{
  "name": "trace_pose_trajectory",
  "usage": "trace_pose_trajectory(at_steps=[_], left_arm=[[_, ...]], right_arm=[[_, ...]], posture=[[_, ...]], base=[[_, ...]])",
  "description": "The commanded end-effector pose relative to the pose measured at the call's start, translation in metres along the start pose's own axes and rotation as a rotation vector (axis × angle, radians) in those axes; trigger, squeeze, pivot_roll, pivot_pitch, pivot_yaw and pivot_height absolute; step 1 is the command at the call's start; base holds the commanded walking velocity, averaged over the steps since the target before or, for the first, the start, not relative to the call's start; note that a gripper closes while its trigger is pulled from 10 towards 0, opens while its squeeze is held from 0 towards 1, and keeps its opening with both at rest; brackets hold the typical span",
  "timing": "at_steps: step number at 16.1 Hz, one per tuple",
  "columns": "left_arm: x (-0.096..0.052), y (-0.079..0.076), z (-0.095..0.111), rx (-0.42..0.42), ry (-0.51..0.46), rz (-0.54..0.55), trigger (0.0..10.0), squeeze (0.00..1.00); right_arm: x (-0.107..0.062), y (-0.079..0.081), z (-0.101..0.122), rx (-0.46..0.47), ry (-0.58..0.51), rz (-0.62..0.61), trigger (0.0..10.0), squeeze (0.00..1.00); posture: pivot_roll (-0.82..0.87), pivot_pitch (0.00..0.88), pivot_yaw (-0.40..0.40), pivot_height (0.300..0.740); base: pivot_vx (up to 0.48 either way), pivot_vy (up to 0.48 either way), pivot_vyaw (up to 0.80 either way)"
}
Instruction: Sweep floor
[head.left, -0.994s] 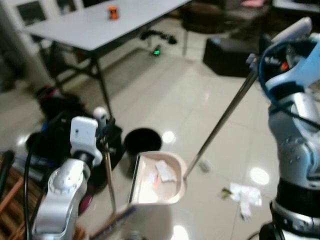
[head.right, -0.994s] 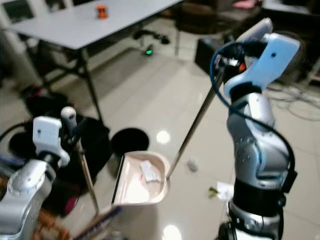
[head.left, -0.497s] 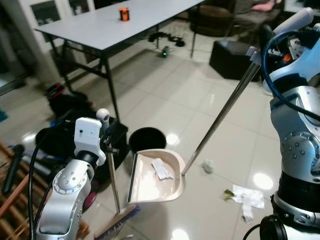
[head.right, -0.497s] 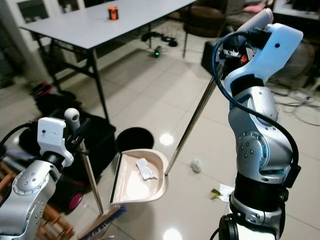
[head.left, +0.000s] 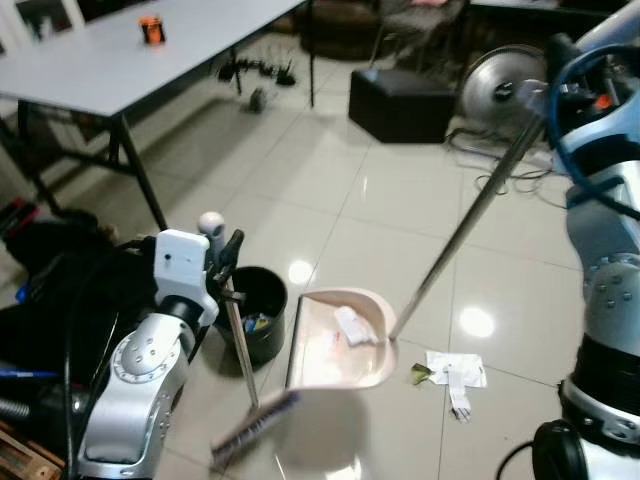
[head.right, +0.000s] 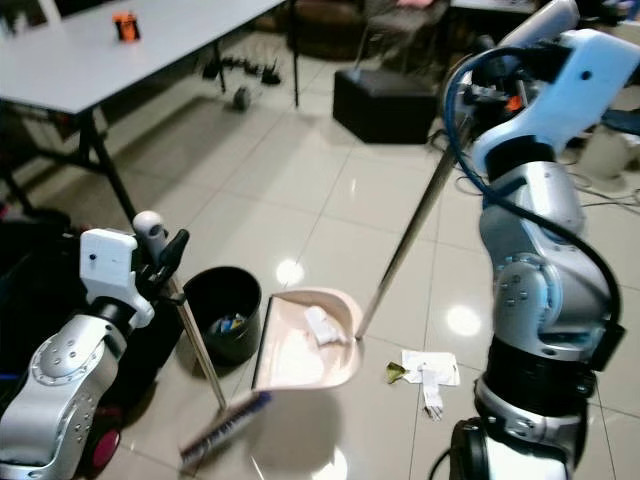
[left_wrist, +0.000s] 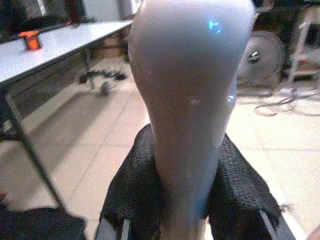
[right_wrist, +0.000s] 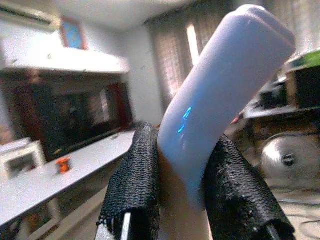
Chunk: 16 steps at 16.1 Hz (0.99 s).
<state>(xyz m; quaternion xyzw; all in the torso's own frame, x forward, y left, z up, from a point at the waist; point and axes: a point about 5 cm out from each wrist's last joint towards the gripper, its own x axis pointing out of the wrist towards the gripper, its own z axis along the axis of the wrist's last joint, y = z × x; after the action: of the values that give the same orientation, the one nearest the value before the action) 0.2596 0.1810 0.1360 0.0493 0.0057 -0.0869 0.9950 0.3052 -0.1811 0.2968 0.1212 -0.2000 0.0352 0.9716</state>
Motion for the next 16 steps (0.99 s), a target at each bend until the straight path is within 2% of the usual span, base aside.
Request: trace_pose_trajectory(at_steps=[1, 4, 7, 11, 14, 16], left_arm=[[-0.003, 0.006, 0.005, 0.039, -0.016, 0.023, 10.0, 0.0], [-0.007, 0.008, 0.003, 0.064, -0.006, 0.024, 10.0, 0.0], [-0.015, 0.015, 0.0, 0.074, 0.012, 0.051, 10.0, 0.0], [-0.03, 0.026, -0.018, 0.101, 0.079, 0.091, 10.0, 0.0], [-0.039, 0.028, -0.026, 0.103, 0.108, 0.103, 10.0, 0.0], [-0.04, 0.027, -0.027, 0.102, 0.114, 0.106, 10.0, 0.0]], right_arm=[[0.002, 0.006, 0.006, 0.048, -0.025, 0.036, 10.0, 0.0], [0.002, 0.007, 0.006, 0.072, -0.03, 0.057, 10.0, 0.0], [0.004, 0.007, 0.004, 0.093, -0.027, 0.06, 10.0, 0.0], [0.008, 0.002, 0.005, 0.202, -0.061, 0.04, 10.0, 0.0], [0.01, 0.0, 0.006, 0.227, -0.073, 0.039, 10.0, 0.0], [0.011, 0.0, 0.006, 0.232, -0.074, 0.043, 10.0, 0.0]], posture=[[-0.05, 0.0, 0.002, 0.74], [-0.04, 0.0, -0.002, 0.74], [-0.03, 0.0, -0.013, 0.74], [-0.01, 0.0, -0.024, 0.74], [-0.01, 0.0, -0.028, 0.74], [-0.01, 0.0, -0.024, 0.74]], base=[[0.42, 0.0, 0.0], [0.42, 0.0, 0.0], [0.42, 0.0, 0.8], [0.42, 0.0, 0.0], [0.42, 0.0, 0.0], [0.42, 0.0, 0.0]])
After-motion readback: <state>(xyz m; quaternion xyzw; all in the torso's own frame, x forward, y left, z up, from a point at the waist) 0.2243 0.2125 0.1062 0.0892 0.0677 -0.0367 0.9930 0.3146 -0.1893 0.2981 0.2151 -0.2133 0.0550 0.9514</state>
